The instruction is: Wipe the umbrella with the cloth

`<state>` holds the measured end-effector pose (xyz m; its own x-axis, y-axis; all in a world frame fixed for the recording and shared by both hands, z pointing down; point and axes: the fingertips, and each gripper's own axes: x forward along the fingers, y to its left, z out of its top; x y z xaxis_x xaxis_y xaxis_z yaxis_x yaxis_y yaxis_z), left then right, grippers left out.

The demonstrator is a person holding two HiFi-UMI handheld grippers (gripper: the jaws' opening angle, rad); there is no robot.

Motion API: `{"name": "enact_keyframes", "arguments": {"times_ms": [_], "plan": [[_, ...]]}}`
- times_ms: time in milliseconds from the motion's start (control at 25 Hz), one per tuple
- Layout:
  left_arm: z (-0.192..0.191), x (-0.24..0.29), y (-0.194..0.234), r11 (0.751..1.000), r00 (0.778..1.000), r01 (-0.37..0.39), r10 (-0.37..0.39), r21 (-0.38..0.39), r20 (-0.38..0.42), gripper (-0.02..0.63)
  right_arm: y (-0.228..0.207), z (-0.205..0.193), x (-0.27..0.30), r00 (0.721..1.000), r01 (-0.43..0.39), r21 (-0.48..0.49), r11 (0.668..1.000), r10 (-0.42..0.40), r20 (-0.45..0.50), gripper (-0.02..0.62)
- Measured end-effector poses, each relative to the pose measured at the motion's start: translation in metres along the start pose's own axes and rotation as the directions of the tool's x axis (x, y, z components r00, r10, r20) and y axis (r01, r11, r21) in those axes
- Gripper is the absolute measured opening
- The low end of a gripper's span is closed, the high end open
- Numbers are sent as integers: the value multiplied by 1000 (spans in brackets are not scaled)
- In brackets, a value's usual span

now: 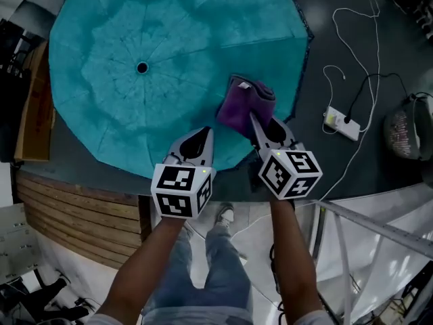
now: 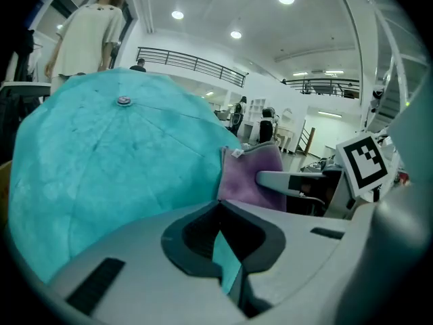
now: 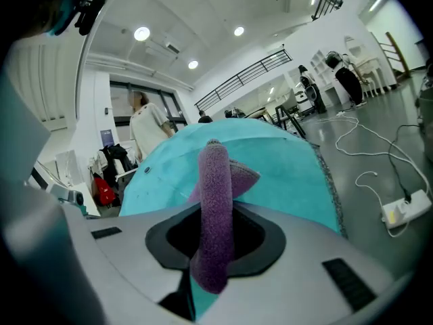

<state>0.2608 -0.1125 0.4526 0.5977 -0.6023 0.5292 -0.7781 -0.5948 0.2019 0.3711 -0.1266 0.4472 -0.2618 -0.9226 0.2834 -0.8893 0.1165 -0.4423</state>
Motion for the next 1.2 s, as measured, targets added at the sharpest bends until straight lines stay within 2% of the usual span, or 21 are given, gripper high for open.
{"name": "enact_keyframes", "arguments": {"times_ms": [240, 520, 880, 1040, 1200], "plan": [[-1, 38, -35, 998, 998, 51, -51, 40, -22, 5, -68, -9, -7, 998, 62, 41, 997, -62, 0, 77], [-11, 77, -60, 994, 994, 97, -94, 56, -62, 6, -152, -38, -4, 985, 163, 61, 985, -160, -60, 77], [-22, 96, -74, 989, 990, 124, -117, 77, -80, 6, -244, -77, -11, 936, 316, 18, 948, -309, -168, 77], [-29, 89, -69, 991, 990, 116, -109, 70, -87, 6, -253, -80, -25, 913, 368, 0, 930, -361, -191, 77], [-35, 72, -55, 994, 993, 94, -89, 62, -84, 6, -218, -65, -36, 932, 328, -24, 945, -327, -158, 77]]}}
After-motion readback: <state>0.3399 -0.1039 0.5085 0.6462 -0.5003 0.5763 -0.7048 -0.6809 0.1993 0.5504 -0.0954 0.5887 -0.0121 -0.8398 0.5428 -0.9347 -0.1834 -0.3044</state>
